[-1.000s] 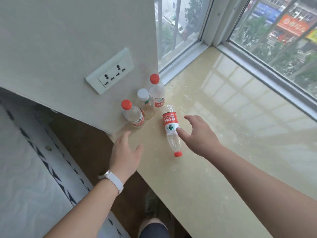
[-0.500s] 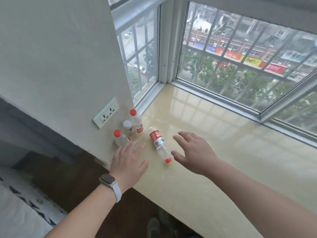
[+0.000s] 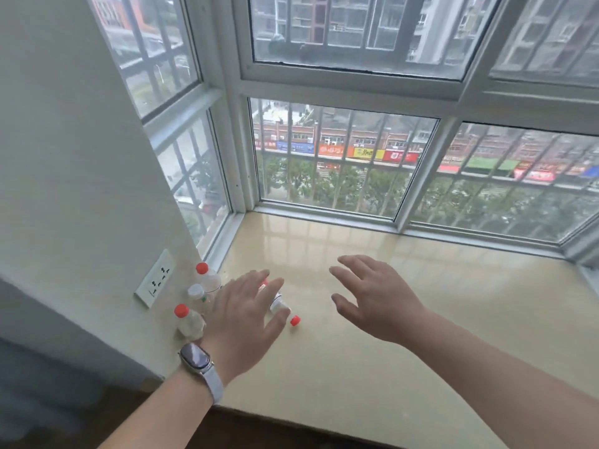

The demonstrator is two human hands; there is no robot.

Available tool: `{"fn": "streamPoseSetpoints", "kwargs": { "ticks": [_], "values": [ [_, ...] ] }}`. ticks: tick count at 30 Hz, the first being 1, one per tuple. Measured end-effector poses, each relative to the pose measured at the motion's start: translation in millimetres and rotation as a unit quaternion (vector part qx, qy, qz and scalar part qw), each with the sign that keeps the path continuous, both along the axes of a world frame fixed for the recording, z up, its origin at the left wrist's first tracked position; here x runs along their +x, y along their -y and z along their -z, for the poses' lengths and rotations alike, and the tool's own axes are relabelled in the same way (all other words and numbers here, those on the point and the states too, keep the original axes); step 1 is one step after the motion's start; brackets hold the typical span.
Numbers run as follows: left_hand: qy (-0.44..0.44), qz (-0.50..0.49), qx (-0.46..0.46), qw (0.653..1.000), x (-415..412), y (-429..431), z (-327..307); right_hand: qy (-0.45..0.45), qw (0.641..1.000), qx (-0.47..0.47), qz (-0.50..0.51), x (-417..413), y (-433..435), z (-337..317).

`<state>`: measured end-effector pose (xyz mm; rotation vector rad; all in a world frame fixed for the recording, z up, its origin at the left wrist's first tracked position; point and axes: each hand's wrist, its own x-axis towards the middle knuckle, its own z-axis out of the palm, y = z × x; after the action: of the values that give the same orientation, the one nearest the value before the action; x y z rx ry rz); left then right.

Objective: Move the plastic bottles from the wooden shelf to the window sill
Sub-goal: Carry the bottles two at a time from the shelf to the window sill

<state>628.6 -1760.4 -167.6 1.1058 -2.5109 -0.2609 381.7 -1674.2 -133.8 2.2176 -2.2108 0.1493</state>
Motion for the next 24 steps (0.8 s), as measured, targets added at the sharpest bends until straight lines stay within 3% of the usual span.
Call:
{"fn": "streamPoseSetpoints", "kwargs": {
  "ticks": [9, 24],
  "values": [
    [-0.024, 0.127, -0.043, 0.991, -58, -32, -33, 0.009, 0.992, -0.091, 0.088, -28, -73, -28],
    [0.007, 0.35, -0.096, 0.932, -311, -151, -63, -0.036, 0.946, -0.127, 0.297, -189, -275, -41]
  ]
}}
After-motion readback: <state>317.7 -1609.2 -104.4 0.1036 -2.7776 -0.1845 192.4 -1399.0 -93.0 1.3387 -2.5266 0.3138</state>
